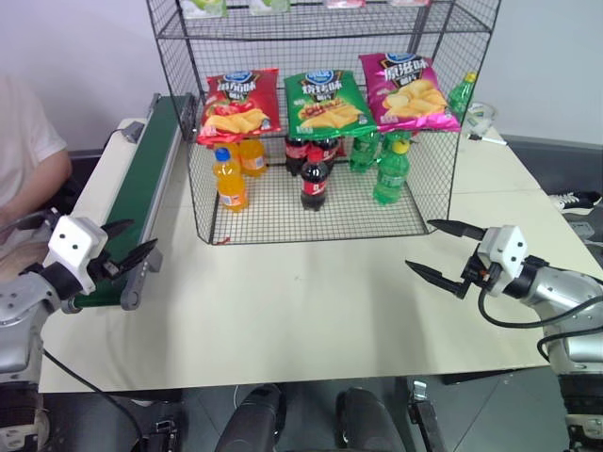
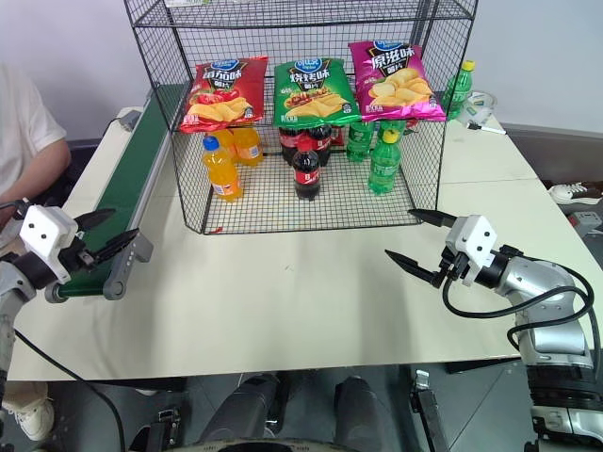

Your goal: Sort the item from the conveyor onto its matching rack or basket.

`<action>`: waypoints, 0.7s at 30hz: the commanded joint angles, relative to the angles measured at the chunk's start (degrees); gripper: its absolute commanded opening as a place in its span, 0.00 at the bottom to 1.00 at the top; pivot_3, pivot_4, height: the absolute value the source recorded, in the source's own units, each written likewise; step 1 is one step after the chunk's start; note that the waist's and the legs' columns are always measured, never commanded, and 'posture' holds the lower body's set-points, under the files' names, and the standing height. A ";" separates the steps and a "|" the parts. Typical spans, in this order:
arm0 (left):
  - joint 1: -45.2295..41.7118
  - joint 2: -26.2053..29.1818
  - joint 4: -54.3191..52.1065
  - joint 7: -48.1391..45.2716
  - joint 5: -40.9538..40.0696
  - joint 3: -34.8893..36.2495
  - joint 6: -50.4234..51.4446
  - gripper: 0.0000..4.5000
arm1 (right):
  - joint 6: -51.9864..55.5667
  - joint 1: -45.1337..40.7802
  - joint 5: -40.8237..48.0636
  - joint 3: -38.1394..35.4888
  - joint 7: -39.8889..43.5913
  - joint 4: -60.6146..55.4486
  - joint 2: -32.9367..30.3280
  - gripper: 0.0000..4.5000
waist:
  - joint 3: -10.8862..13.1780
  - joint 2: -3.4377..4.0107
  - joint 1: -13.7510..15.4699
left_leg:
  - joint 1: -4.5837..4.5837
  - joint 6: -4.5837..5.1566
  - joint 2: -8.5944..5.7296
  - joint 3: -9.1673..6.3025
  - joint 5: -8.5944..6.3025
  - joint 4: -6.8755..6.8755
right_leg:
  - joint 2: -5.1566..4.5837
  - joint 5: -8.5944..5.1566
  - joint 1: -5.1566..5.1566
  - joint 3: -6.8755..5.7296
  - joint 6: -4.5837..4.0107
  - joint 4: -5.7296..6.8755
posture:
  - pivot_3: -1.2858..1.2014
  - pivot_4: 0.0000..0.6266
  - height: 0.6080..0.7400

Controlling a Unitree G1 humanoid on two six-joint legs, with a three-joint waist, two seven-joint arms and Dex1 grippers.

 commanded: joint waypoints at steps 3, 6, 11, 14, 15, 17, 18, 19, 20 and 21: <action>-0.38 -0.38 -0.43 1.24 0.01 1.24 -1.35 0.63 | -0.91 -1.26 0.30 -0.04 0.11 -0.55 0.10 1.00 | 0.00 0.00 0.01 | 0.00 0.00 0.00 0.00 0.00 0.00 | 0.00 0.00 0.00 0.00 0.00 -0.01 | 0.52 0.24 1.00; 0.90 -0.72 -1.17 1.18 -0.22 1.66 -1.88 0.63 | -0.83 -1.36 0.55 -0.01 0.51 -0.38 -0.09 1.00 | 0.00 0.00 -0.02 | 0.00 0.00 0.00 0.00 0.00 0.00 | 0.00 0.00 0.00 0.00 0.00 -0.01 | 0.52 0.24 1.00; 0.65 -1.37 -1.14 1.81 -0.54 1.59 -2.28 0.63 | -0.27 -1.71 0.88 0.18 0.98 -0.50 -0.11 1.00 | 0.01 0.00 0.01 | -0.01 0.00 0.00 -0.01 0.00 -0.01 | 0.00 0.00 0.00 0.00 0.00 -0.02 | 0.52 0.24 1.00; 1.01 -1.71 -1.32 2.10 -0.35 1.33 -2.38 0.63 | 0.00 -1.80 0.85 0.35 0.81 -0.86 0.07 1.00 | 0.01 0.00 0.01 | -0.01 0.00 0.00 0.00 0.00 -0.01 | 0.00 0.00 0.00 0.00 -0.01 -0.03 | 0.52 0.24 1.00; 1.13 -1.80 -1.31 2.10 -0.29 1.33 -2.47 0.63 | 0.04 -1.79 0.83 0.39 0.76 -0.97 0.13 1.00 | 0.01 0.00 0.01 | -0.01 0.00 0.00 0.00 0.00 -0.01 | 0.00 0.00 0.00 0.00 0.00 -0.03 | 0.52 0.24 1.00; 1.16 -2.00 -1.23 2.17 -0.13 1.20 -2.66 0.63 | -0.02 -1.84 0.88 0.44 0.88 -0.81 0.17 1.00 | 0.01 0.00 0.01 | -0.01 0.00 0.00 0.00 0.00 -0.01 | 0.00 0.00 0.01 0.00 -0.01 -0.04 | 0.52 0.24 1.00; 1.13 -2.05 -1.16 2.17 -0.06 1.12 -2.75 0.63 | -0.01 -1.83 1.00 0.44 0.98 -0.82 0.17 1.00 | 0.01 0.00 0.01 | -0.01 0.00 0.00 0.00 0.00 -0.01 | 0.00 0.00 0.00 0.00 0.00 -0.04 | 0.52 0.24 1.00; 1.05 -2.07 -1.02 2.12 0.02 1.01 -2.90 0.63 | -0.05 -1.85 1.05 0.47 1.01 -0.77 0.18 1.00 | 0.01 0.00 0.01 | -0.01 0.00 0.00 0.00 0.00 -0.01 | 0.00 0.00 0.00 0.00 0.00 -0.04 | 0.52 0.24 1.00; 0.96 -2.09 -0.91 2.05 0.07 0.96 -3.08 0.63 | -0.05 -1.84 1.14 0.47 1.06 -0.79 0.16 1.00 | 0.01 0.00 0.01 | -0.01 0.00 0.00 0.00 0.00 -0.01 | 0.00 0.00 0.00 0.00 0.00 -0.04 | 0.52 0.24 1.00; 0.78 -2.15 -0.75 1.96 0.02 0.92 -3.27 0.63 | 0.07 -1.84 1.43 0.45 1.29 -0.86 0.14 1.00 | 0.01 0.00 0.01 | -0.01 0.00 0.00 0.00 0.00 -0.01 | 0.00 0.00 0.00 0.00 0.00 -0.04 | 0.52 0.24 1.00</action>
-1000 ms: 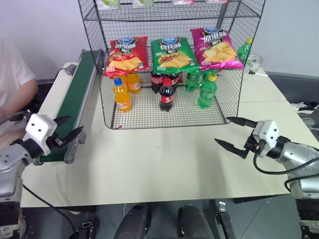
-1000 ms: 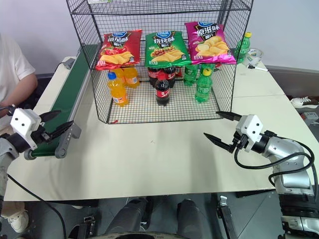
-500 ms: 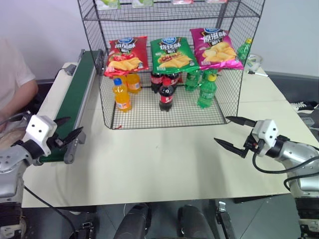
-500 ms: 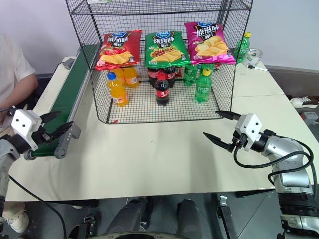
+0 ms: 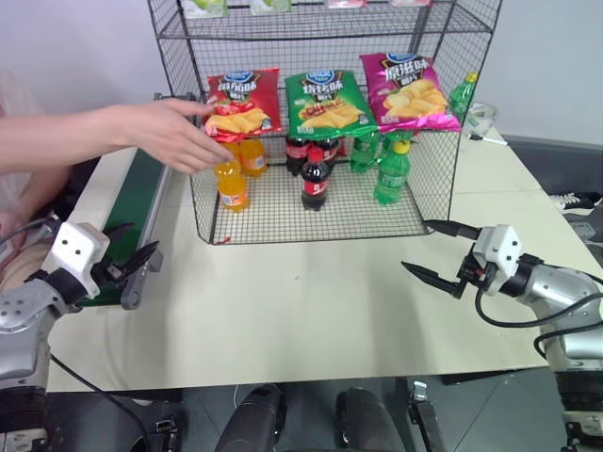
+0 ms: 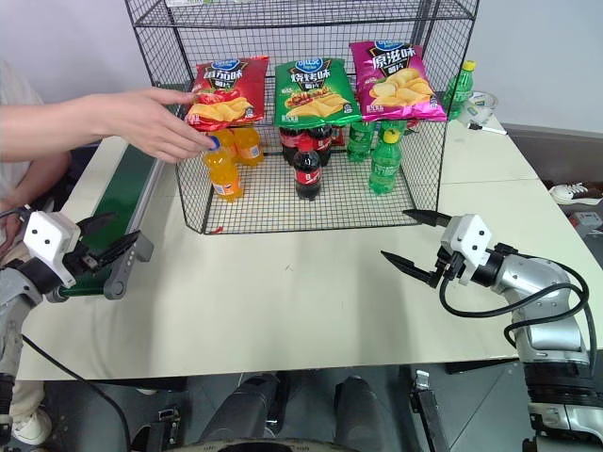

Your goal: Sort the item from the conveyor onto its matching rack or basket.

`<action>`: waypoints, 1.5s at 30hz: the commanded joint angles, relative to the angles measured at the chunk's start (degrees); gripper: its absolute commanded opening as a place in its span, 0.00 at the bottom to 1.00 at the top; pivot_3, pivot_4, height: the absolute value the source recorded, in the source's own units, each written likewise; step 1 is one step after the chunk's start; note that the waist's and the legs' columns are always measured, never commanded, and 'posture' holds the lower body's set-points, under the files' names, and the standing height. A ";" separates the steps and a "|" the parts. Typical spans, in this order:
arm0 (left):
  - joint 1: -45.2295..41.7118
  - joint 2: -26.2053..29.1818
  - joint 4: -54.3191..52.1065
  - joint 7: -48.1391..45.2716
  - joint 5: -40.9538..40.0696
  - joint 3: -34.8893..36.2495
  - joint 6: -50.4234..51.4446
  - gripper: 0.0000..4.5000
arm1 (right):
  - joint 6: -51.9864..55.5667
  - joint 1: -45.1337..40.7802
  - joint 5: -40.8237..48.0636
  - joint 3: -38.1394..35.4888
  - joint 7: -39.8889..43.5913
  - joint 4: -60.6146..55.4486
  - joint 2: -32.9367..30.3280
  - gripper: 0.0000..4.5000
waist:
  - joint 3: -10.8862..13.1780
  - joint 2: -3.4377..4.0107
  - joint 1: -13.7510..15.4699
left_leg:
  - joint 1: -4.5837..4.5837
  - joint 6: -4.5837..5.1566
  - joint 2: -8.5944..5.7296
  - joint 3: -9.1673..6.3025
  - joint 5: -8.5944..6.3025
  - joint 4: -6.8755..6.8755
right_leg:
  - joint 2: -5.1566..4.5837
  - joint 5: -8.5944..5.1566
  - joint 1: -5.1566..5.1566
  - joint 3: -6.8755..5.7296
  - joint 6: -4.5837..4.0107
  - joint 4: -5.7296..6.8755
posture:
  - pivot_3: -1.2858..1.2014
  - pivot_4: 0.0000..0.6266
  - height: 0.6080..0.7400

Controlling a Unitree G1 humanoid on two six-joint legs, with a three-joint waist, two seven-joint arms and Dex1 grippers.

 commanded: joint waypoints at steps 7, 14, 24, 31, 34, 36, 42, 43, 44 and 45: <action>-1.39 0.20 0.01 -0.01 0.38 0.16 -1.88 0.63 | 4.93 1.51 5.66 -0.45 2.97 -4.89 -0.16 1.00 | 0.00 0.00 0.00 | 0.00 0.00 0.00 0.00 0.00 0.00 | 0.00 0.00 0.00 0.00 0.00 0.00 | 0.52 0.24 1.00; -1.07 -0.39 -0.26 -1.04 -0.43 0.12 -1.19 0.63 | 10.71 5.06 8.67 -0.33 4.12 -10.84 -0.53 1.00 | 0.00 0.00 0.01 | -0.06 0.00 0.00 -0.02 -0.02 0.00 | 0.00 -0.01 -0.03 0.00 -0.01 -0.04 | 0.52 0.24 1.00; 0.09 -0.40 -0.52 -3.27 -2.01 1.00 -0.28 0.63 | 8.89 2.56 6.23 0.26 2.81 -8.67 0.43 1.00 | 0.00 0.00 0.03 | -0.11 0.00 0.00 -0.02 -0.02 0.00 | -0.01 -0.01 -0.06 -0.02 -0.01 -0.07 | 0.52 0.24 1.00; 1.37 -0.55 -0.94 -5.08 -3.35 1.40 -0.16 0.63 | 8.20 1.98 5.46 0.56 3.07 -7.77 0.33 1.00 | 0.00 0.00 -0.03 | -0.11 0.00 0.00 -0.02 -0.02 0.00 | -0.01 -0.01 -0.06 -0.02 -0.02 -0.08 | 0.52 0.24 1.00; 1.75 -0.44 -1.27 -4.94 -3.32 1.46 -0.12 0.63 | 8.23 1.74 5.25 0.62 3.14 -7.71 0.44 1.00 | 0.01 0.00 0.01 | -0.13 0.00 0.00 -0.03 -0.02 -0.01 | 0.00 0.00 -0.10 -0.02 -0.02 -0.07 | 0.52 0.24 1.00; 1.95 -0.25 -1.24 -5.05 -3.09 1.27 -0.68 0.63 | 8.16 1.71 5.13 0.69 3.09 -7.69 0.52 1.00 | 0.01 0.00 0.02 | -0.13 0.00 0.00 -0.03 -0.02 -0.01 | -0.01 0.00 -0.09 -0.03 -0.02 -0.07 | 0.52 0.24 1.00; 2.92 -0.18 -1.74 -3.98 -3.03 1.85 -0.35 0.63 | 8.12 2.00 4.97 0.75 2.83 -8.10 0.78 1.00 | 0.01 0.00 0.02 | -0.13 0.00 0.00 -0.03 -0.02 -0.01 | -0.01 0.00 -0.10 -0.02 -0.02 -0.08 | 0.52 0.24 1.00; 3.36 -0.38 -1.81 -3.78 -3.00 1.88 -0.50 0.63 | 8.13 2.00 4.87 0.92 2.79 -8.12 0.92 1.00 | 0.01 0.00 -0.01 | -0.13 0.00 0.00 -0.03 -0.02 -0.01 | -0.01 0.00 -0.10 -0.02 -0.02 -0.08 | 0.52 0.24 1.00; 3.82 -0.63 -2.08 -3.60 -3.08 1.88 -0.58 0.63 | 8.14 1.92 4.77 1.10 2.72 -8.09 1.08 1.00 | 0.01 0.00 -0.03 | -0.13 0.00 0.00 -0.03 -0.02 -0.01 | -0.01 0.00 -0.10 -0.02 -0.02 -0.08 | 0.52 0.24 1.00; 4.15 -0.78 -2.29 -3.47 -3.16 1.85 -0.68 0.63 | 8.15 1.86 4.69 1.22 2.67 -8.05 1.20 1.00 | 0.01 0.00 -0.05 | -0.13 0.00 0.00 -0.03 -0.02 -0.01 | -0.01 0.00 -0.10 -0.02 -0.02 -0.08 | 0.52 0.24 1.00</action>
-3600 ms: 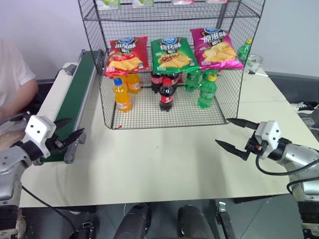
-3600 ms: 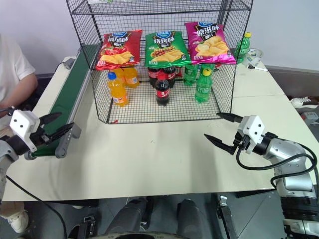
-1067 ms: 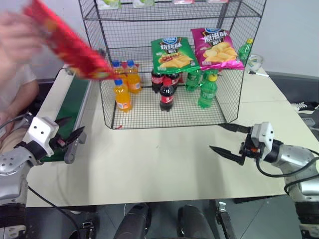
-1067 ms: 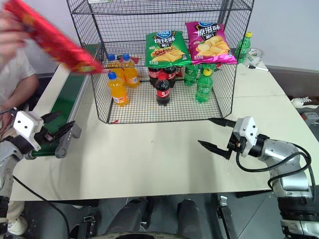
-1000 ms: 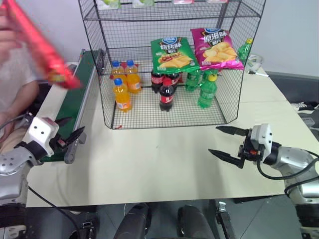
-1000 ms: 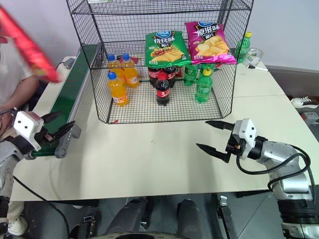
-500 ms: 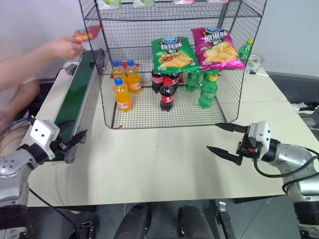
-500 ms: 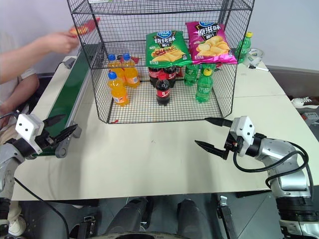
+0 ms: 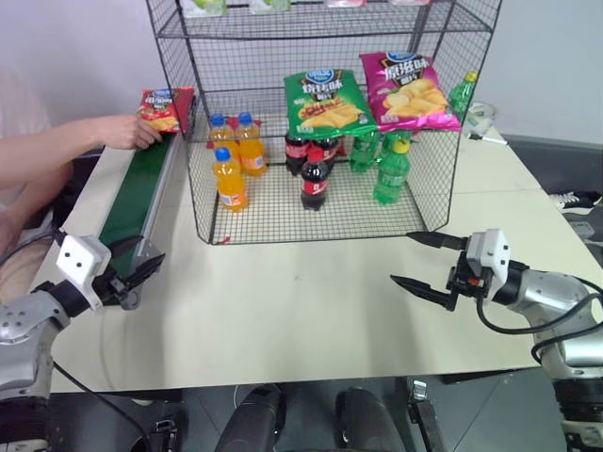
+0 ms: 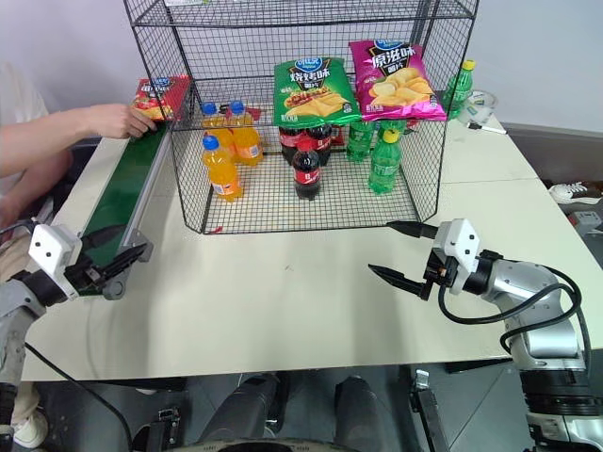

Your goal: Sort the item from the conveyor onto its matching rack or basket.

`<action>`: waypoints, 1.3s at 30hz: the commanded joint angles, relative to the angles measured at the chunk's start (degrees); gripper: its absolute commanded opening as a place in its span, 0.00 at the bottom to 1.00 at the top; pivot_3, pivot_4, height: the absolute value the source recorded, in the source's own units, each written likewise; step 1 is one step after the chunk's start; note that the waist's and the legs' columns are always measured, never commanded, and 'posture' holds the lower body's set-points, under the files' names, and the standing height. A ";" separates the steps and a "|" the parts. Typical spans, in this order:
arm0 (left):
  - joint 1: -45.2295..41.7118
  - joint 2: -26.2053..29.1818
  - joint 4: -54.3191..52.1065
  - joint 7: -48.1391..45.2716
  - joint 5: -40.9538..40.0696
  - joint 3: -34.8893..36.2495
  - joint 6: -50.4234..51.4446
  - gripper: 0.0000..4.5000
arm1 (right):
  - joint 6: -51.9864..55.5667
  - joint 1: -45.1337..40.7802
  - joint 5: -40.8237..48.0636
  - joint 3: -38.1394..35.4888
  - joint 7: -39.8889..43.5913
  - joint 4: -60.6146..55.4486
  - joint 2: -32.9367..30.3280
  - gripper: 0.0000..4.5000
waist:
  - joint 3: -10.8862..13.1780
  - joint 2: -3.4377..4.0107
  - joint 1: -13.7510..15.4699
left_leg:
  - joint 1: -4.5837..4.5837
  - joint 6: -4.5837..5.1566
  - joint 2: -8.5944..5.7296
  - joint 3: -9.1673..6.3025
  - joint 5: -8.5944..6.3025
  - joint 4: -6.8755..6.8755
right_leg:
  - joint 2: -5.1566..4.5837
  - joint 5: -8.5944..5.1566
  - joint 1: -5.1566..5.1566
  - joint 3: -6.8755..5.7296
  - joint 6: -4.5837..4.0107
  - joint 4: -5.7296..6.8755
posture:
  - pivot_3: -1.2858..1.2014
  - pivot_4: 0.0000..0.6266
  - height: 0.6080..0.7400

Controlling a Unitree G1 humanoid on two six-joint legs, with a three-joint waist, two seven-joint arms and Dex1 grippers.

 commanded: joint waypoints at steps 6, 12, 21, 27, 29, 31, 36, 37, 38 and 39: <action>1.88 0.27 -2.69 1.89 -0.36 2.28 -0.52 0.63 | -0.59 -0.72 0.22 0.42 -0.13 -1.07 0.62 1.00 | 0.00 0.00 0.14 | 0.00 -0.01 0.00 0.00 -0.01 0.00 | -0.01 -0.01 0.01 0.00 -0.02 0.00 | 0.52 0.24 1.00; 3.84 -0.15 -3.06 2.57 -0.46 3.85 -3.41 0.63 | 2.04 -0.75 1.85 1.04 0.33 -2.05 0.58 1.00 | 0.00 0.00 0.04 | -0.01 0.00 0.00 0.00 -0.01 0.00 | 0.00 -0.01 -0.01 0.00 -0.02 -0.01 | 0.52 0.24 1.00; 6.87 -2.22 -2.58 4.98 -0.83 6.69 -5.24 0.63 | 7.85 1.04 6.22 2.80 2.13 -8.17 1.14 1.00 | 0.01 0.00 0.08 | -0.03 -0.03 0.01 -0.01 -0.03 0.00 | -0.01 -0.01 -0.02 0.00 -0.03 -0.02 | 0.52 0.24 1.00; 9.64 -3.19 -3.01 8.84 4.09 8.84 -15.36 0.63 | 7.77 -0.31 4.43 6.64 2.52 -9.36 2.81 1.00 | 0.01 0.00 0.03 | -0.05 -0.10 0.01 -0.01 -0.09 0.00 | -0.02 -0.02 -0.02 0.01 -0.05 -0.07 | 0.52 0.24 1.00; 10.71 -2.85 -0.87 13.55 9.88 10.39 -21.66 0.63 | 7.28 -1.45 3.48 7.62 2.39 -8.12 3.51 1.00 | 0.01 -0.01 0.04 | -0.06 -0.10 0.01 0.00 -0.09 0.00 | -0.03 -0.03 -0.01 0.01 -0.06 -0.11 | 0.52 0.24 1.00; 12.50 -2.62 0.63 17.11 14.69 11.30 -25.92 0.63 | 6.58 -2.40 2.45 8.65 2.66 -7.06 3.93 1.00 | 0.01 -0.01 0.06 | -0.06 -0.10 0.01 0.00 -0.09 0.00 | -0.03 -0.03 -0.01 0.00 -0.06 -0.11 | 0.52 0.24 1.00; 21.05 -4.38 0.67 24.89 26.27 12.52 -37.32 0.63 | 5.23 -5.75 1.08 10.76 3.25 -3.68 5.85 1.00 | 0.01 -0.02 -0.05 | -0.06 -0.05 0.01 0.07 -0.13 -0.02 | -0.04 -0.02 -0.02 0.03 -0.06 -0.20 | 0.52 0.24 1.00; 22.82 -4.43 0.74 26.64 28.68 12.98 -39.07 0.63 | 5.12 -6.33 1.00 11.06 3.39 -3.14 6.20 1.00 | 0.01 -0.02 0.04 | -0.06 -0.04 0.01 0.07 -0.13 -0.01 | -0.04 -0.02 -0.02 0.02 -0.06 -0.20 | 0.52 0.24 1.00; 24.13 -4.51 1.02 28.74 31.09 13.70 -40.24 0.63 | 5.04 -6.79 0.90 11.32 3.58 -2.69 6.51 1.00 | 0.01 -0.03 0.08 | -0.06 -0.05 0.01 0.07 -0.13 -0.01 | -0.04 -0.02 -0.03 0.02 -0.06 -0.20 | 0.52 0.24 1.00; 25.28 -4.62 1.33 30.19 32.01 14.45 -41.03 0.63 | 4.89 -7.12 0.67 11.54 3.75 -2.31 6.79 1.00 | 0.00 -0.03 0.21 | -0.06 -0.05 0.01 0.05 -0.14 -0.01 | -0.03 -0.02 -0.04 0.01 -0.06 -0.19 | 0.52 0.24 1.00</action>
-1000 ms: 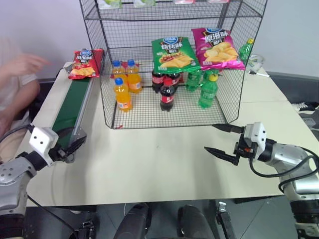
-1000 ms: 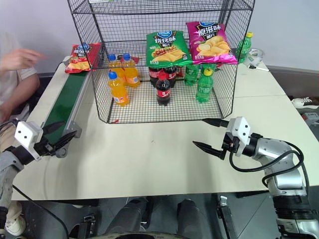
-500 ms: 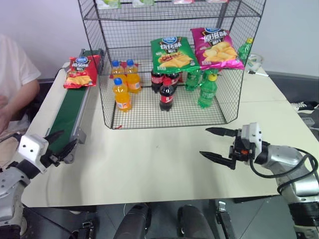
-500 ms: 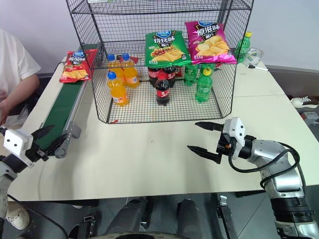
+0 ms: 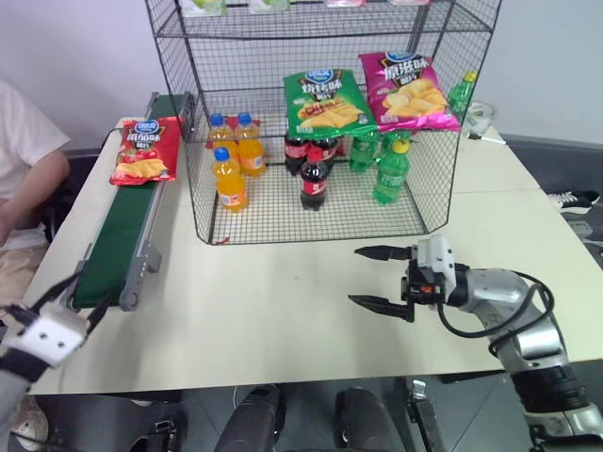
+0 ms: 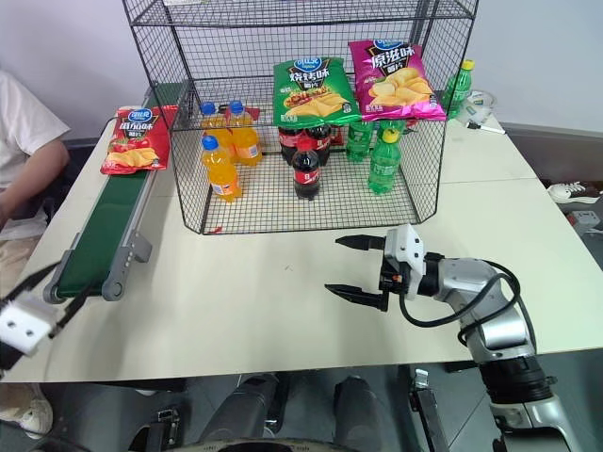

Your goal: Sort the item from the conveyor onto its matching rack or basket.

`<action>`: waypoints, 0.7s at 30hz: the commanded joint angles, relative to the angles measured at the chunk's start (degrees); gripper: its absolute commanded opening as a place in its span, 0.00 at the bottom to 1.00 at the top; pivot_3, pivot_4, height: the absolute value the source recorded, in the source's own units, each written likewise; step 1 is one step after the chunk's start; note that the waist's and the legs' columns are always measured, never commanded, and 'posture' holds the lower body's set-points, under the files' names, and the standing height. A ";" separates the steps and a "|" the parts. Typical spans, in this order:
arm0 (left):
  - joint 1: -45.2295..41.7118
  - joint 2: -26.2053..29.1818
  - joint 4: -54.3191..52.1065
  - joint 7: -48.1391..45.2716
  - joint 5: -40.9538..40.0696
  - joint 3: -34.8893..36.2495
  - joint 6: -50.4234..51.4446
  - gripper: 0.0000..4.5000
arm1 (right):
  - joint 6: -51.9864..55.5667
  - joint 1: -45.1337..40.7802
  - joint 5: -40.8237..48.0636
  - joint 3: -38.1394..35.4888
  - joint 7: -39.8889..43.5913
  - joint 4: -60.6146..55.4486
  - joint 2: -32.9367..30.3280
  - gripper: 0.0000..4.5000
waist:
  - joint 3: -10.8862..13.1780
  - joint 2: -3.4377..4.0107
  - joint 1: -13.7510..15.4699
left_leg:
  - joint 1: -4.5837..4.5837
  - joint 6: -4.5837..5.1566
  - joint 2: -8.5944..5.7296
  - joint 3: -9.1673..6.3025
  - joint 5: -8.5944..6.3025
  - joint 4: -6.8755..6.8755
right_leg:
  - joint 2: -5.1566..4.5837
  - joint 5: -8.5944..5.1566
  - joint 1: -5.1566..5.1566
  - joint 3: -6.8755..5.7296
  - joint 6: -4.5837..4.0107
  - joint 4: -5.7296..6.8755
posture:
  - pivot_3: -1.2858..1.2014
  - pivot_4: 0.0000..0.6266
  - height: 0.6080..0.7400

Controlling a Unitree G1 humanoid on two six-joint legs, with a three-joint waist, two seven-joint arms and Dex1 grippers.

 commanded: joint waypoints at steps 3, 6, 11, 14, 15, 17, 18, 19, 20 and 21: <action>5.32 0.75 1.49 10.04 8.57 4.94 -6.13 0.63 | -1.40 -2.20 0.10 0.86 1.36 0.95 1.21 1.00 | -0.01 -0.02 0.50 | 0.01 0.00 0.00 -0.04 -0.01 0.00 | 0.00 -0.01 -0.01 -0.04 -0.01 0.01 | 0.52 0.24 1.00; 7.00 1.35 2.71 15.05 14.14 5.28 -7.08 0.63 | -1.73 -2.76 -0.17 1.43 2.25 1.59 1.33 1.00 | -0.01 -0.01 0.87 | 0.01 0.00 0.00 -0.04 -0.01 0.00 | -0.01 -0.01 0.00 -0.04 -0.01 0.01 | 0.52 0.24 1.00; 7.02 2.98 5.00 21.33 18.87 3.91 -6.69 0.63 | -1.70 -3.46 -0.34 1.99 3.79 1.93 0.91 1.00 | -0.01 -0.01 1.25 | 0.00 0.00 0.00 -0.04 -0.02 0.00 | 0.01 -0.01 -0.18 -0.06 -0.01 0.05 | 0.52 0.24 1.00; 6.27 4.09 6.52 23.44 19.81 2.31 -6.54 0.63 | -0.62 -2.76 0.15 3.07 5.07 -0.19 0.79 1.00 | -0.01 -0.01 1.23 | 0.01 0.00 0.00 -0.04 -0.02 0.00 | 0.01 -0.01 -0.18 -0.06 -0.01 0.06 | 0.52 0.24 1.00; 6.13 4.40 6.92 23.99 20.02 1.82 -6.50 0.63 | -0.83 -2.53 -0.05 3.35 5.36 -0.60 0.80 1.00 | -0.01 -0.01 1.22 | 0.01 0.00 0.00 -0.04 -0.02 0.00 | 0.01 -0.01 -0.19 -0.06 -0.01 0.06 | 0.52 0.24 1.00; 5.64 5.13 7.71 24.96 20.39 0.80 -6.57 0.63 | -2.61 -2.09 -1.96 4.46 5.99 -0.28 0.47 1.00 | -0.01 -0.01 1.21 | 0.00 0.00 0.00 -0.04 -0.02 0.00 | 0.02 -0.01 -0.20 -0.07 0.00 0.06 | 0.52 0.24 1.00; 5.45 5.57 7.85 25.59 20.85 0.36 -6.80 0.63 | -3.03 -2.04 -2.39 4.46 5.64 0.11 0.61 1.00 | -0.01 -0.01 1.21 | 0.00 0.00 0.00 -0.04 -0.02 0.00 | 0.02 -0.01 -0.20 -0.07 0.00 0.06 | 0.52 0.24 1.00; 5.40 6.17 7.91 26.25 21.54 -0.17 -7.36 0.63 | -3.16 -2.03 -2.45 4.34 5.40 0.31 0.76 1.00 | -0.01 -0.01 1.22 | 0.00 0.00 0.00 -0.04 -0.02 0.00 | 0.02 0.00 -0.21 -0.08 0.01 0.06 | 0.52 0.24 1.00; 5.42 6.62 7.94 26.75 21.96 -0.56 -7.60 0.63 | -3.21 -2.03 -2.38 4.16 5.21 0.40 0.90 1.00 | -0.01 -0.02 1.23 | 0.00 0.00 0.00 -0.04 -0.02 0.00 | 0.02 0.00 -0.21 -0.08 0.01 0.07 | 0.52 0.24 1.00; 5.48 6.97 8.00 27.20 22.24 -0.88 -7.73 0.63 | -3.15 -2.03 -2.28 4.02 5.12 0.41 1.01 1.00 | -0.01 -0.02 1.22 | 0.00 0.00 0.00 -0.03 -0.02 0.00 | 0.02 0.00 -0.22 -0.08 0.01 0.07 | 0.52 0.24 1.00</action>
